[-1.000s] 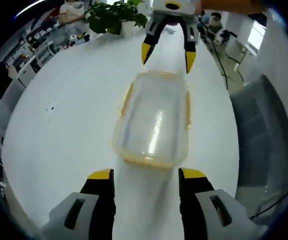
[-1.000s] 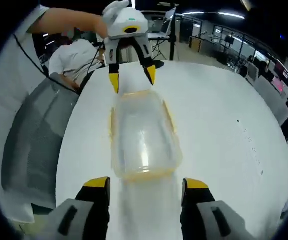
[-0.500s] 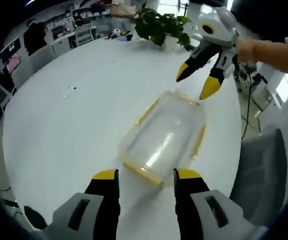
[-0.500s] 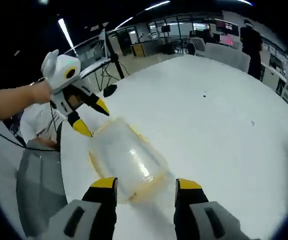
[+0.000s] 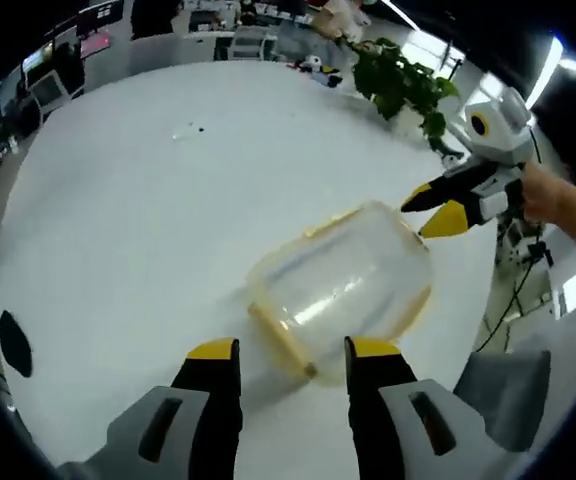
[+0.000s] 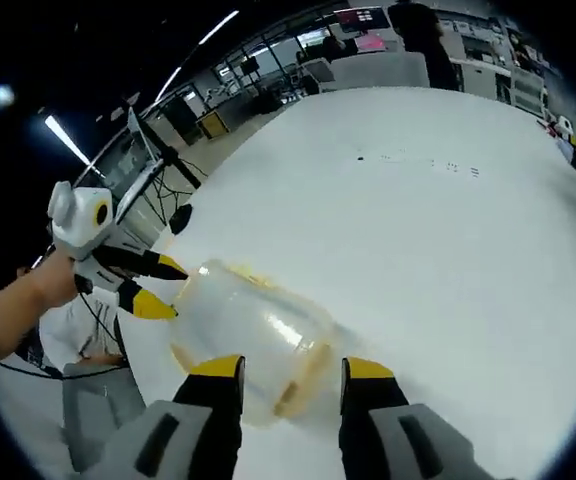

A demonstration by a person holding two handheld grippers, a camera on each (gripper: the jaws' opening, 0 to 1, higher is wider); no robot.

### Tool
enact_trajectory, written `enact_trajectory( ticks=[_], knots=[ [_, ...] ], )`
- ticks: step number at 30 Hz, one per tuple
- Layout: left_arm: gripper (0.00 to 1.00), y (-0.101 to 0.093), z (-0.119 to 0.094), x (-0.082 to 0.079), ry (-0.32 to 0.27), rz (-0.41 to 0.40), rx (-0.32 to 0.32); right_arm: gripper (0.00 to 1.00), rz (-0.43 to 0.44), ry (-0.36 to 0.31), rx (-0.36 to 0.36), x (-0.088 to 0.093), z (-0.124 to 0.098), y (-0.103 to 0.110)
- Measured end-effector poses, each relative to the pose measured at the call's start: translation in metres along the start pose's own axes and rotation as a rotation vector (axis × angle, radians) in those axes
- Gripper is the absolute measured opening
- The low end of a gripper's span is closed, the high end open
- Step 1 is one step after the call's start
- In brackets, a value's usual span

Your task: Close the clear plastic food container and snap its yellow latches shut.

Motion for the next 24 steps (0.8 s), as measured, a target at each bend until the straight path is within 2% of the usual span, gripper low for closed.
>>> enact_trajectory(
  ticks=[2, 3, 7, 11, 13, 15, 21, 23, 24],
  knots=[
    [0.39, -0.002, 0.001, 0.0, 0.002, -0.042, 0.002, 0.35, 0.011, 0.003, 0.005, 0.001, 0.0, -0.001],
    [0.39, -0.001, 0.002, 0.001, 0.007, -0.031, -0.006, 0.35, 0.012, 0.006, 0.009, 0.003, 0.002, -0.002],
    [0.37, -0.005, 0.006, 0.0, 0.003, -0.075, 0.001, 0.34, 0.038, 0.017, 0.022, 0.008, 0.007, -0.002],
    [0.34, -0.011, 0.007, -0.002, -0.011, -0.081, 0.024, 0.3, 0.05, 0.025, 0.02, 0.012, 0.011, 0.0],
    [0.33, -0.011, 0.008, -0.002, -0.013, -0.075, 0.022, 0.28, 0.016, 0.046, 0.035, 0.017, 0.011, -0.004],
    [0.33, -0.011, 0.007, -0.002, -0.012, -0.07, 0.024, 0.28, 0.05, 0.021, 0.024, 0.016, 0.01, -0.004],
    [0.31, -0.012, 0.008, -0.001, -0.023, -0.071, 0.034, 0.27, 0.036, 0.017, 0.021, 0.016, 0.012, -0.002],
    [0.29, -0.014, 0.008, -0.001, -0.022, -0.061, 0.029, 0.26, 0.04, 0.019, 0.022, 0.016, 0.012, -0.001],
    [0.28, -0.01, 0.006, 0.002, 0.001, -0.06, 0.008, 0.25, 0.045, 0.02, 0.023, 0.016, 0.013, 0.0]
  ],
)
Point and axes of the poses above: the point that each gripper's makers call its tool centre point, and the gripper's own axes: z roughly forward along the fingers, y roughly to its left, x roughly out of its underside, the point moved 1 cm from there along -z, roughly backward along the fingers, and after that the axes turned 9 degrees about -x, right-handed, at the moved point
